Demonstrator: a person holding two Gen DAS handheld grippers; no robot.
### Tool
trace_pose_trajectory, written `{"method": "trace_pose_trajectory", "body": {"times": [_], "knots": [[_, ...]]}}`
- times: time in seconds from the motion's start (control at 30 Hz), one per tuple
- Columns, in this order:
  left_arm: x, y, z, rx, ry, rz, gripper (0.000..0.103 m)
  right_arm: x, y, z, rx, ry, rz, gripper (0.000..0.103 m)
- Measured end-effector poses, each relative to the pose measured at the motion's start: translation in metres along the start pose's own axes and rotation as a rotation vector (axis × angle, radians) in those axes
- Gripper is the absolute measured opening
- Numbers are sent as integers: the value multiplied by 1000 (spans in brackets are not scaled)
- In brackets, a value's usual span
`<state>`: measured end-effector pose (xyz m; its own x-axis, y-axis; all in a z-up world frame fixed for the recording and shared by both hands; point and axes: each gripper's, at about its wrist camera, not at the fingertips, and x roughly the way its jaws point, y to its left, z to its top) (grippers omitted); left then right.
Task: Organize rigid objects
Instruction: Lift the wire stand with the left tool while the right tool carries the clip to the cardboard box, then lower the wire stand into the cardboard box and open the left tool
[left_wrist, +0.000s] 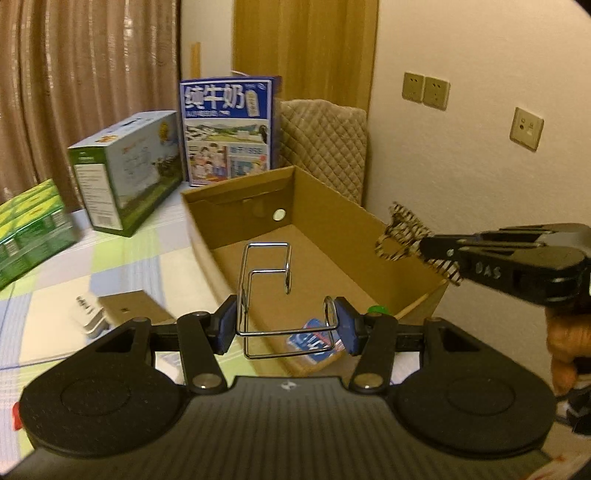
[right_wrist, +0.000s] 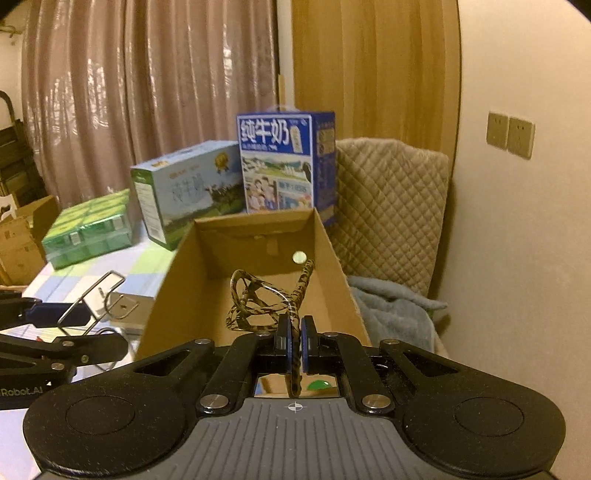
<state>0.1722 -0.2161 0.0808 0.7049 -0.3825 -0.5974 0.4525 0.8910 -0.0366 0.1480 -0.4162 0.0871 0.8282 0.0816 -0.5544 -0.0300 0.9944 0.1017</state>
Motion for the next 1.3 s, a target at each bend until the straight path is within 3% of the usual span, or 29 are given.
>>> {"method": "trace_pose_trajectory", "body": {"times": [0.6, 1.03, 1.3], "knots": [[65, -1, 3, 35, 88, -5, 49, 45, -23, -5, 46, 54, 10, 1], [71, -2, 1, 39, 102, -14, 50, 50, -25, -7, 51, 62, 5, 1], [57, 7, 4, 24, 63, 10, 51, 47, -25, -6, 52, 57, 4, 1]]}}
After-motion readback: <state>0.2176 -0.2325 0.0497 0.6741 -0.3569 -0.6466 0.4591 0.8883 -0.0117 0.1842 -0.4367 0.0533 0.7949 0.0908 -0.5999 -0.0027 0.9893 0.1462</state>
